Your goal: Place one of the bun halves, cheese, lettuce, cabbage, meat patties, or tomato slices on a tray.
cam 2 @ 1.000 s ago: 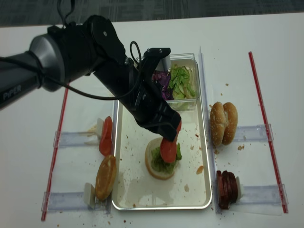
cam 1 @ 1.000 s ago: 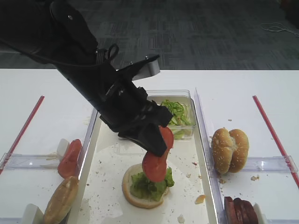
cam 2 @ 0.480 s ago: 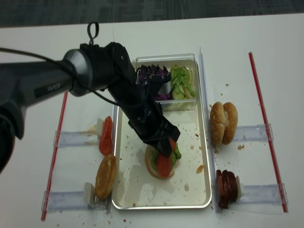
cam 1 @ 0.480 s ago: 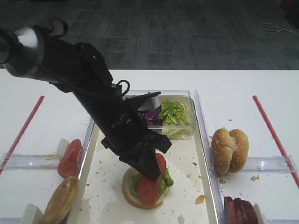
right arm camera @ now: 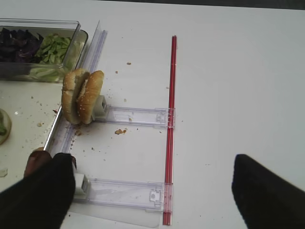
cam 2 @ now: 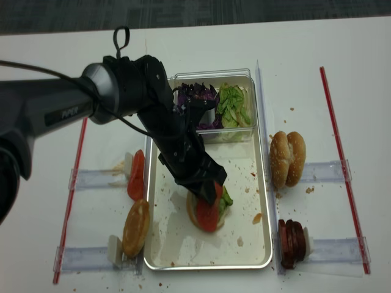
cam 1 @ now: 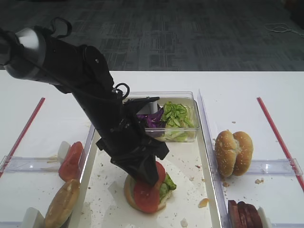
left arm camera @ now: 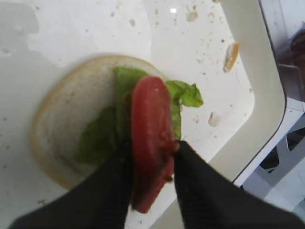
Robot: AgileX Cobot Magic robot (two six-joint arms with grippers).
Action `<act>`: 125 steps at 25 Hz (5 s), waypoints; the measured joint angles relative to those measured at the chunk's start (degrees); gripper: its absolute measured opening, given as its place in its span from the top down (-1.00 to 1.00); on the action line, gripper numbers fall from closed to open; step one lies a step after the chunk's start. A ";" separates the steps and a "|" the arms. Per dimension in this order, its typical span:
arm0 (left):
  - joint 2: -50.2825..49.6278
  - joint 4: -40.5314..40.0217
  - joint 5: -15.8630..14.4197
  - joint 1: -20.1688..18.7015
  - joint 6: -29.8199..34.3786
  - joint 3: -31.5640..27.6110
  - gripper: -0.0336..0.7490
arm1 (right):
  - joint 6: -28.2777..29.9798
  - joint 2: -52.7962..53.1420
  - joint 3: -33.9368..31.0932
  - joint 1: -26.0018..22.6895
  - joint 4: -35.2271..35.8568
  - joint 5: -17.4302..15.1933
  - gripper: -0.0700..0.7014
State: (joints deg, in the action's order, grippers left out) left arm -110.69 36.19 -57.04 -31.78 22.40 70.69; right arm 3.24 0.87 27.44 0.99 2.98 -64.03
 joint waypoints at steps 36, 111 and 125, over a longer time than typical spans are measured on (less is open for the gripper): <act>17.08 -7.16 1.18 1.10 -4.05 0.00 -0.48 | 0.00 0.00 0.00 0.00 0.00 0.00 -0.97; 71.67 -35.89 -8.11 32.97 -25.39 -42.45 -0.48 | 0.19 0.00 0.00 0.00 0.00 -0.12 -0.97; 96.90 -34.17 -9.49 33.06 -23.29 -42.54 -0.48 | 0.19 0.00 0.00 0.00 0.00 -0.12 -0.97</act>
State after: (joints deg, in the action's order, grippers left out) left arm -13.79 2.02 -66.53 1.28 -0.89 28.15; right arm 3.43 0.87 27.44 0.99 2.98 -64.16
